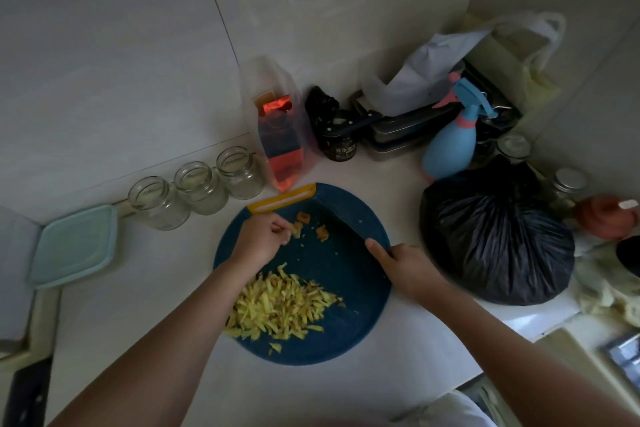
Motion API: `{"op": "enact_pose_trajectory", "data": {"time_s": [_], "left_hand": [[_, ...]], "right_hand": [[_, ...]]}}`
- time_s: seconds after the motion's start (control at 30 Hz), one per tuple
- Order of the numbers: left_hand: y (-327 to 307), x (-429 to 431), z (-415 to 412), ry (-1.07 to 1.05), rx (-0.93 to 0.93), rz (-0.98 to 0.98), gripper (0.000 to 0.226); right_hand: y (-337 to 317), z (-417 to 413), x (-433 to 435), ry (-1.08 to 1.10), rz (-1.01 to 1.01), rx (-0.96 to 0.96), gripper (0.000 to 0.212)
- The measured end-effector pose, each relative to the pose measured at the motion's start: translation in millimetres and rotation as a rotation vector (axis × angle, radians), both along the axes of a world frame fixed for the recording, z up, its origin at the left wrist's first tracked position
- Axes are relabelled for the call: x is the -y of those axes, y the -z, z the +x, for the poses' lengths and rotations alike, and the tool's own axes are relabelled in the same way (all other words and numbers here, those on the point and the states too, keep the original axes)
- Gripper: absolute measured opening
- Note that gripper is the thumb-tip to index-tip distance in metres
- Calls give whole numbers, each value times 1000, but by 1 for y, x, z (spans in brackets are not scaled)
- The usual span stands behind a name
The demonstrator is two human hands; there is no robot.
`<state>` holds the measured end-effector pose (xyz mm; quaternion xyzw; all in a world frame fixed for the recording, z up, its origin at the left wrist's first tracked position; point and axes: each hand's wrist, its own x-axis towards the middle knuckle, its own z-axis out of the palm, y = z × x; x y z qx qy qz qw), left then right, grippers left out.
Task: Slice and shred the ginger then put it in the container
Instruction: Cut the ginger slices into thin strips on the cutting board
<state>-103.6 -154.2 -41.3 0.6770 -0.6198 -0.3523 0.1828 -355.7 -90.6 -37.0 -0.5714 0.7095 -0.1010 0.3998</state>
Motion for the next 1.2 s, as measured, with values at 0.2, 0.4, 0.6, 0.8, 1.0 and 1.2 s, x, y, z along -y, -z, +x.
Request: {"op": "enact_pose_trajectory", "data": {"time_s": [0.2, 0.4, 0.6, 0.8, 1.0, 1.2], "left_hand": [[0, 17, -1, -157, -184, 46, 14], [-3, 14, -16, 116, -57, 157, 10], [2, 6, -20, 176, 34, 75, 13], [0, 12, -36, 130, -55, 60, 12], [6, 23, -45, -180, -247, 58, 7], [5, 35, -32, -332, -223, -133, 10]], "right_hand": [[3, 0, -1, 27, 4, 41, 76], [5, -1, -3, 64, -12, 84, 76], [6, -2, -1, 48, -14, 60, 75], [8, -1, -2, 56, -14, 66, 76], [8, 0, -2, 35, -24, 39, 73], [10, 0, 0, 28, -15, 29, 77]]}}
